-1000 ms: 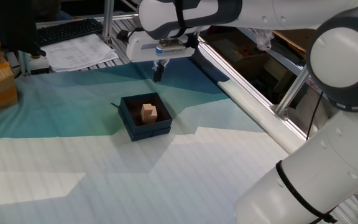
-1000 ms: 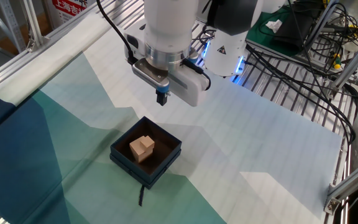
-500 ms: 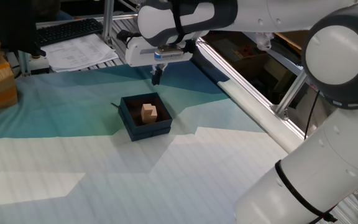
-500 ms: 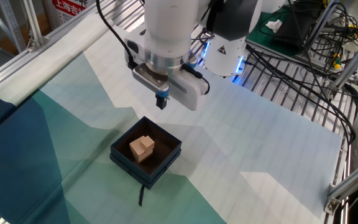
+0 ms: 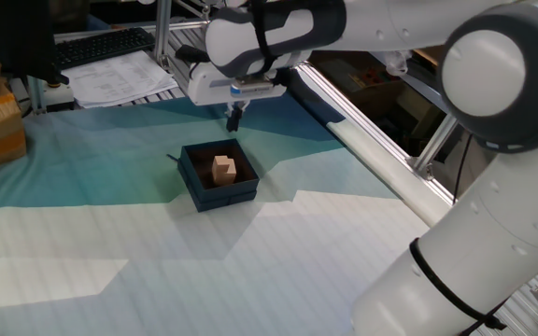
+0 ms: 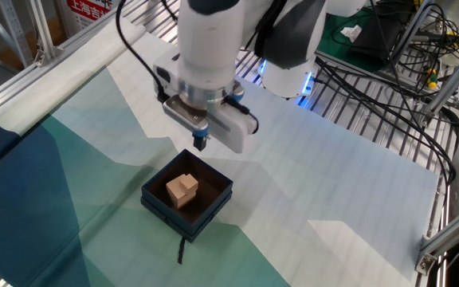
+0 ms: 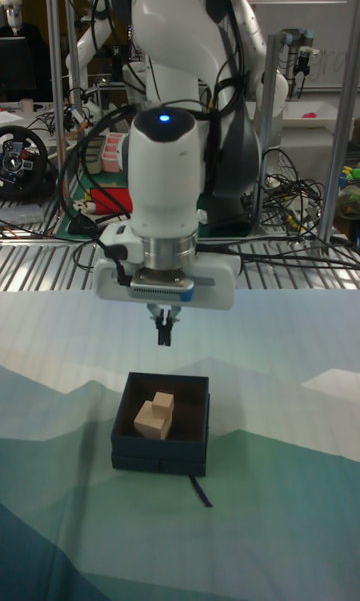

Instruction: Take everything out of the gift box

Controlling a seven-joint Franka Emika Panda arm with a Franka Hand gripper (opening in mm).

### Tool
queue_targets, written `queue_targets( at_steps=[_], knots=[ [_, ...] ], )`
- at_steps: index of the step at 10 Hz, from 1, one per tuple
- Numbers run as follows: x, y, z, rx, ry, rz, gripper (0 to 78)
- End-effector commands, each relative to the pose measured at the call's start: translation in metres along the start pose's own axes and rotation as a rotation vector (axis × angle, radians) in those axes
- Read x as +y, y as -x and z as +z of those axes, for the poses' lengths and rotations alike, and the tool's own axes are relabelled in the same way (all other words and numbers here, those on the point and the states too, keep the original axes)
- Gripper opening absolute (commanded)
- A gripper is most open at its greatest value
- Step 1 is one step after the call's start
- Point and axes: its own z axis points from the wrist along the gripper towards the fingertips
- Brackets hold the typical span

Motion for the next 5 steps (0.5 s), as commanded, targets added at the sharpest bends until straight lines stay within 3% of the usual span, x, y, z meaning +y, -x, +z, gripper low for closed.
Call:
queue_targets(
  at_steps=[1, 5],
  knots=[
    [-0.005, 0.003, 0.016, -0.003, 0.006, 0.016, 0.0],
    [-0.007, 0.005, 0.031, -0.012, 0.016, 0.007, 0.0]
  ],
)
